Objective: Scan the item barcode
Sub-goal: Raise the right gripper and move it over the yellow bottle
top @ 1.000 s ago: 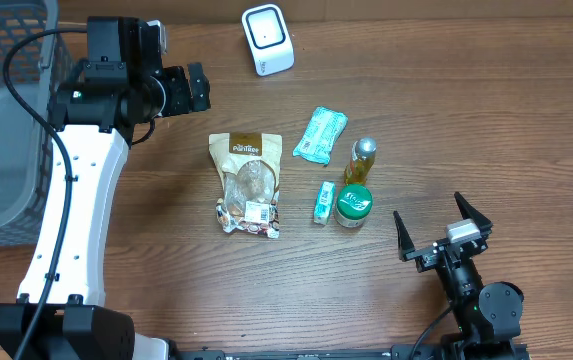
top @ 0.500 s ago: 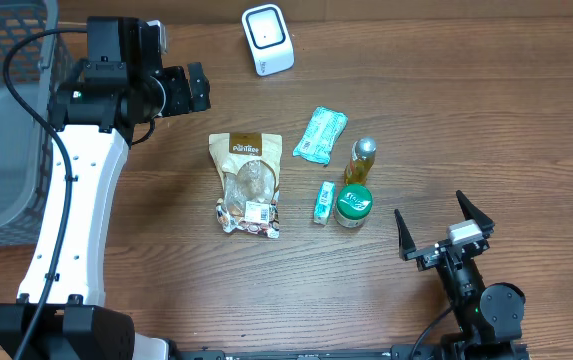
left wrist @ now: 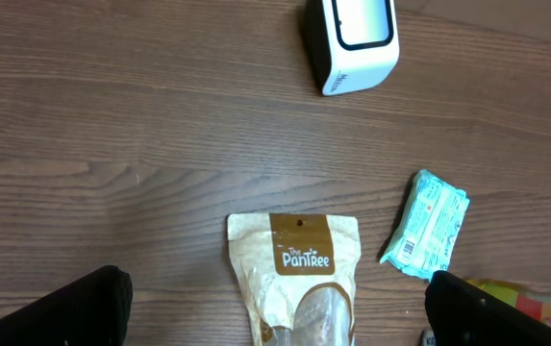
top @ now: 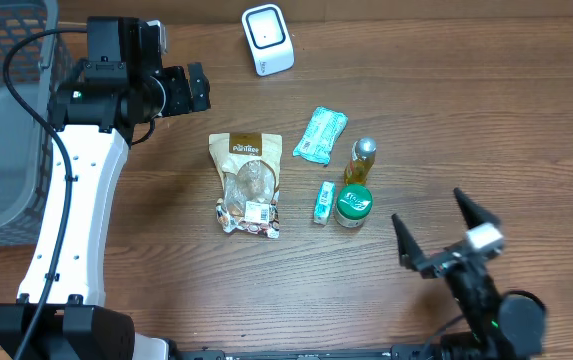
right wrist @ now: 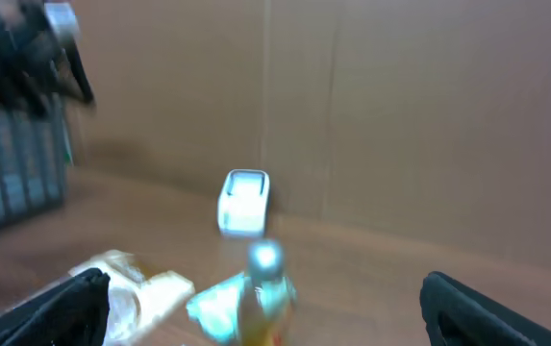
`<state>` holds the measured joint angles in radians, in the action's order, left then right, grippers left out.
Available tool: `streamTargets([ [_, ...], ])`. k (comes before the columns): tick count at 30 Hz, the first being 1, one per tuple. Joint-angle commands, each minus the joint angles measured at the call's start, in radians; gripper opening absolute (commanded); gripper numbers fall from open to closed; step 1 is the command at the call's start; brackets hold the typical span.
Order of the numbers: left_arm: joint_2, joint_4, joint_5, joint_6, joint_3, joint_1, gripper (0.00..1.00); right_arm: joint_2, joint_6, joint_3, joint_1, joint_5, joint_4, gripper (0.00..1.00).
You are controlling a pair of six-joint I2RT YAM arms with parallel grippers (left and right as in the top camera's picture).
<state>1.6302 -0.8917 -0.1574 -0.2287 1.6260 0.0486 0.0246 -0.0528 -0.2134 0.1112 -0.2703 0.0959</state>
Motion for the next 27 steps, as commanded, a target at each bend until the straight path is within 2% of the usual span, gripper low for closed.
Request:
streamTargets([
  [1,0.0,0.002,0.011,0.024,0.013,0.004,0.99,0.054,0.053,-0.216,-0.001,-0.012,0.062,1.0],
  [6,0.0,0.002,0.011,0.024,0.013,0.004,1.0,0.244,0.05,-0.545,-0.001,-0.012,0.311,1.0],
  [15,0.0,0.002,0.011,0.024,0.013,0.004,0.99,0.698,0.037,-1.111,-0.001,0.05,0.888,1.0],
  [18,0.0,0.002,0.011,0.023,0.013,0.004,1.0,0.772,0.038,-1.164,-0.001,0.048,0.947,1.0],
  [27,0.0,0.002,0.011,0.024,0.013,0.004,0.99,0.892,0.039,-1.162,-0.001,0.021,1.037,1.0],
])
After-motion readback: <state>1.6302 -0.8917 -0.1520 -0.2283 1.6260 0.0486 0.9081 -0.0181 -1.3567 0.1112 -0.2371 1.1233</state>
